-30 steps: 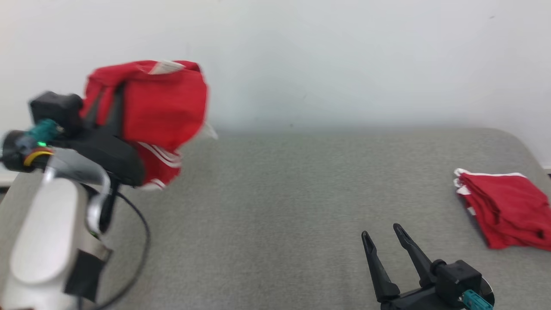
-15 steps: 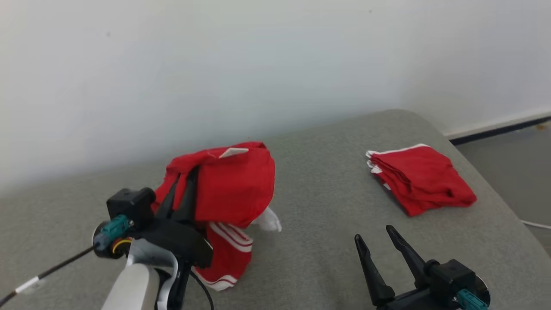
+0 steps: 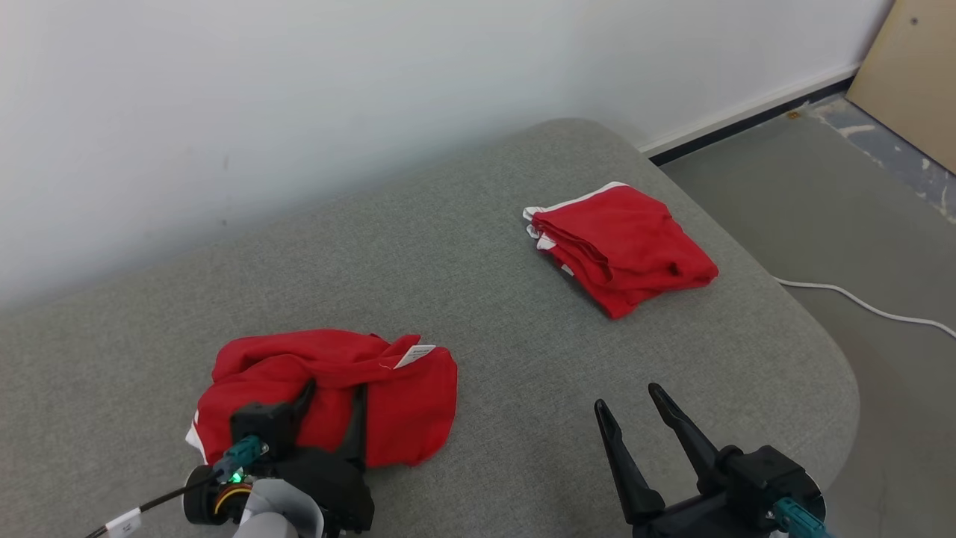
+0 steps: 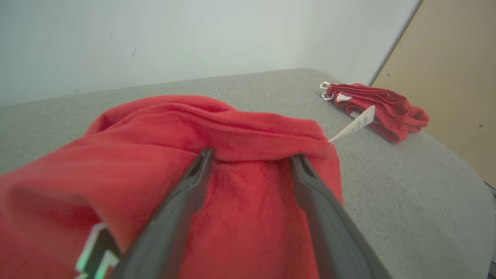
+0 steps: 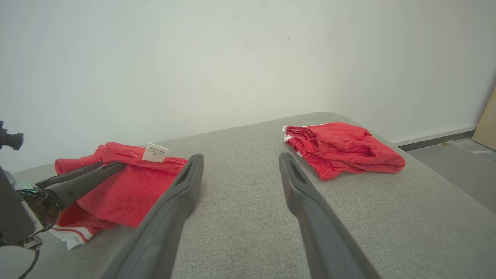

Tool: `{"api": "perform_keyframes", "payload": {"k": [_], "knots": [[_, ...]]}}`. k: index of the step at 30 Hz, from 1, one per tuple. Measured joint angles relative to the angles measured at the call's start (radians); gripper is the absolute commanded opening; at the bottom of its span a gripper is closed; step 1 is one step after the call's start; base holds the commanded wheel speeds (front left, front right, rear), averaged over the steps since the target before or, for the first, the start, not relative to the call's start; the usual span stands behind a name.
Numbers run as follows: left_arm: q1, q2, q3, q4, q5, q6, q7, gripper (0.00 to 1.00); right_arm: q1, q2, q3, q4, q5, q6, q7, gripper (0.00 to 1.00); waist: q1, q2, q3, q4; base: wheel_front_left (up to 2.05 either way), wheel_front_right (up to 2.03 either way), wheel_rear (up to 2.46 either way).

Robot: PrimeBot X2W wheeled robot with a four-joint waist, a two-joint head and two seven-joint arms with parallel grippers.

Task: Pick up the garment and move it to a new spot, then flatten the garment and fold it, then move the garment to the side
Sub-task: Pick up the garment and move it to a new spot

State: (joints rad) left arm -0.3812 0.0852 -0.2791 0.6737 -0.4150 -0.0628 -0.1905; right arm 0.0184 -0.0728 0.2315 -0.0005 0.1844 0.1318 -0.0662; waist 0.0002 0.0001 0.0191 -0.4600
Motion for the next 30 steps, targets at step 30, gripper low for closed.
{"api": "perform_keyframes", "payload": {"k": [30], "knots": [[0.497,0.093,0.151,-0.557,0.038,0.102,-0.072,1.00,0.111,0.007,-0.215,0.109,-0.018,0.000,-0.040,1.00,-0.0003,-0.0001,-0.102,0.354,0.00,0.00,0.00]]}}
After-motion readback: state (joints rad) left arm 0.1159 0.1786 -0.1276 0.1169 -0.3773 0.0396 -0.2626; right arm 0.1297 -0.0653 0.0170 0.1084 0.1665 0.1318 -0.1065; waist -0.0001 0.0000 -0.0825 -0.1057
